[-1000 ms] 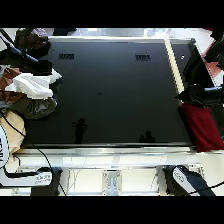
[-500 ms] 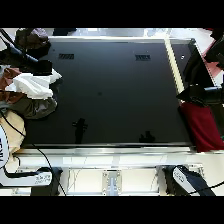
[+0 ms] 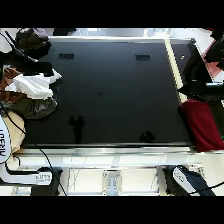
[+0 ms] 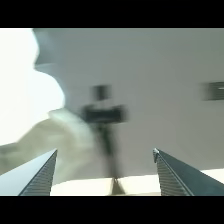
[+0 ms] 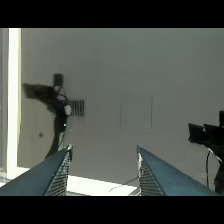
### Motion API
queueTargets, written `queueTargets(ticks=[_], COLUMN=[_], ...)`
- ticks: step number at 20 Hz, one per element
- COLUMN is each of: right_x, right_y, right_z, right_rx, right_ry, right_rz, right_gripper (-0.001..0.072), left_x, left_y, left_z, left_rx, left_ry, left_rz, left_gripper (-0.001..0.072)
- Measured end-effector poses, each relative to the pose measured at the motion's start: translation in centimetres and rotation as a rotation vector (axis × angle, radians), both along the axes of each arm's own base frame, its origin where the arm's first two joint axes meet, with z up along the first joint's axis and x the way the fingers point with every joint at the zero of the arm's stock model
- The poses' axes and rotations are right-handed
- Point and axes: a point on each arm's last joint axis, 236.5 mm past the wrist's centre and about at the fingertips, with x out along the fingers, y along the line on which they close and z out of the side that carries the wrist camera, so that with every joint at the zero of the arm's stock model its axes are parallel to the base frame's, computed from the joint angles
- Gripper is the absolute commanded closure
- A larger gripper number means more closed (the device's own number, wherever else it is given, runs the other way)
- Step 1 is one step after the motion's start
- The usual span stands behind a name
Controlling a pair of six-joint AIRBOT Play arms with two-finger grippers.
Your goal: Fold the shirts.
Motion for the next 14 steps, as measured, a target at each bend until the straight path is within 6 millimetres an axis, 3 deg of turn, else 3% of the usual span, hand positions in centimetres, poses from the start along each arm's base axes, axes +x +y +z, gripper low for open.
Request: queueTargets(ticks=[3, 6, 9, 14], right_x=[0.4, 0.7, 0.9, 1.6], right_y=[-0.2, -0.3, -0.4, -0.6], right_z=[0.2, 0.4, 0.5, 0.9], right_rx=[-0.002, -0.003, -0.004, 0.005], right_ry=[-0.019, -0.031, -0.039, -0.063], right_rz=[-0.011, -0.017, -0.022, -0.053], right_gripper=[0.0265, 0.0265, 0.0266, 0.0265], left_x=[0.5, 0.8, 1.4, 4.8], left_y=[7.1, 11.9, 14.9, 17.1], left_z=[-1.5, -4.2, -6.8, -8.9], left_rx=[0.163, 0.218, 0.233, 0.202], left_ry=[0.017, 0.050, 0.059, -0.066], left_rz=[0.205, 0.347, 0.442, 0.535], left_gripper=[-0.0006, -0.0006, -0.0006, 0.0005])
